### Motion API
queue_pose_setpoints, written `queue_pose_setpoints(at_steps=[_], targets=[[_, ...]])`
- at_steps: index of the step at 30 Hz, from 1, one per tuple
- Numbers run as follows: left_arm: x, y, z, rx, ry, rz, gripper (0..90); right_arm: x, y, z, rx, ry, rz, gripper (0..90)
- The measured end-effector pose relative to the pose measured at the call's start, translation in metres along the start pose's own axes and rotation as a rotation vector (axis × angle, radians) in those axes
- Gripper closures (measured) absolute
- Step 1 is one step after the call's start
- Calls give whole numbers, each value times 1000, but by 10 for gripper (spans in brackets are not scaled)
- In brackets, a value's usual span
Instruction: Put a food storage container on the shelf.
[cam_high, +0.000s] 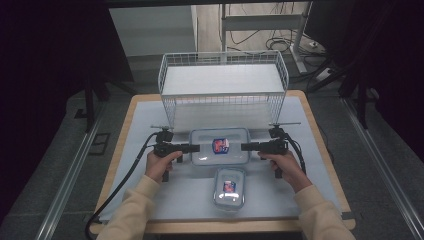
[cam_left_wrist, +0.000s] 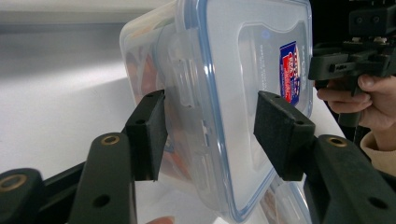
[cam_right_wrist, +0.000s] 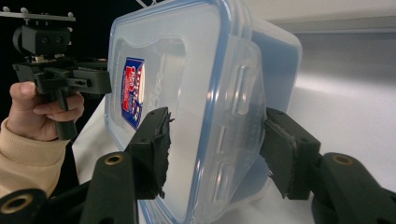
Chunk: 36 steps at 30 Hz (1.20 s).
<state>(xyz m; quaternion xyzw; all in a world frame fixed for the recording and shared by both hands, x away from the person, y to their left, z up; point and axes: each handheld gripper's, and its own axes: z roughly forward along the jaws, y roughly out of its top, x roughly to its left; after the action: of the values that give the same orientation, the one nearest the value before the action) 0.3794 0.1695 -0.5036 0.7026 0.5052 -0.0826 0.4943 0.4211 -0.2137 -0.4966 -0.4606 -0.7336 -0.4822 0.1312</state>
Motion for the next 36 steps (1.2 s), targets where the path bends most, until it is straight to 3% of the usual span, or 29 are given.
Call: queue_pose_setpoints(at_steps=[14,19,30,36], targets=[[-4,1,-7,-33,18,50,483,3,-1,0,-26,5,-20,495],[-8,3,-13,-52,3,71,495,4,0,-2,-41,20,-20,495],[-19,7,-20,-76,4,119,504,13,4,-12,-75,24,-72,494],[-28,9,-27,-98,2,152,504,25,7,-21,-97,13,-117,494]])
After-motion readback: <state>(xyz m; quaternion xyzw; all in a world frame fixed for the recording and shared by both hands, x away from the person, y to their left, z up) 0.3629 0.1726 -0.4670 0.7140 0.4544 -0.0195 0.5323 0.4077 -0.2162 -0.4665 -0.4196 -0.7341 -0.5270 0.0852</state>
